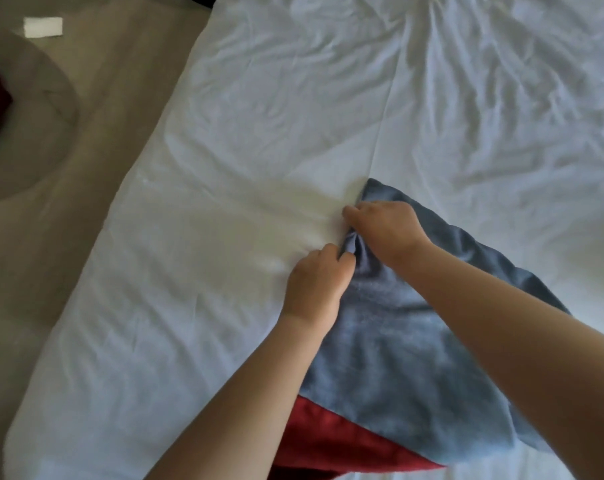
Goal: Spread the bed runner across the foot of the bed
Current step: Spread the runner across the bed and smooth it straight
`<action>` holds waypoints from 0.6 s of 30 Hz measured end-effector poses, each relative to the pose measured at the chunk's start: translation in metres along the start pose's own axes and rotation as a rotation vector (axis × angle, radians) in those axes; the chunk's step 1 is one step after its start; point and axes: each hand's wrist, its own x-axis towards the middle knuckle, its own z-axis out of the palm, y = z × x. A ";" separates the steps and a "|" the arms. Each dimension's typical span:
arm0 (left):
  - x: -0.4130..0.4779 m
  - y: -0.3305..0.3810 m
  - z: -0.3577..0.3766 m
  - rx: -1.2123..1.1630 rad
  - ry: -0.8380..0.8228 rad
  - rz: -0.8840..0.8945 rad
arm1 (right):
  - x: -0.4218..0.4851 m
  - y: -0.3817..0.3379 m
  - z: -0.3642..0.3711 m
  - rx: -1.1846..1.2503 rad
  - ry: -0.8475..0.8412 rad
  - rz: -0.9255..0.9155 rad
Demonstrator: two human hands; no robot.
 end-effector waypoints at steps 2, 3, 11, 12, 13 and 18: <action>0.002 -0.013 -0.004 -0.024 0.031 -0.018 | 0.009 -0.006 -0.006 0.014 0.025 0.025; 0.002 -0.022 -0.008 -0.020 0.046 -0.030 | 0.015 -0.012 -0.010 0.007 0.046 0.024; 0.003 -0.114 -0.047 0.072 0.083 -0.134 | 0.092 -0.078 -0.060 0.053 0.098 -0.053; 0.002 -0.126 -0.054 0.088 0.083 -0.148 | 0.103 -0.088 -0.066 0.142 0.104 -0.072; 0.000 -0.138 -0.060 0.100 0.084 -0.163 | 0.111 -0.098 -0.073 0.258 0.135 -0.085; -0.006 -0.199 -0.090 0.169 0.119 -0.274 | 0.145 -0.142 -0.117 0.344 0.132 -0.110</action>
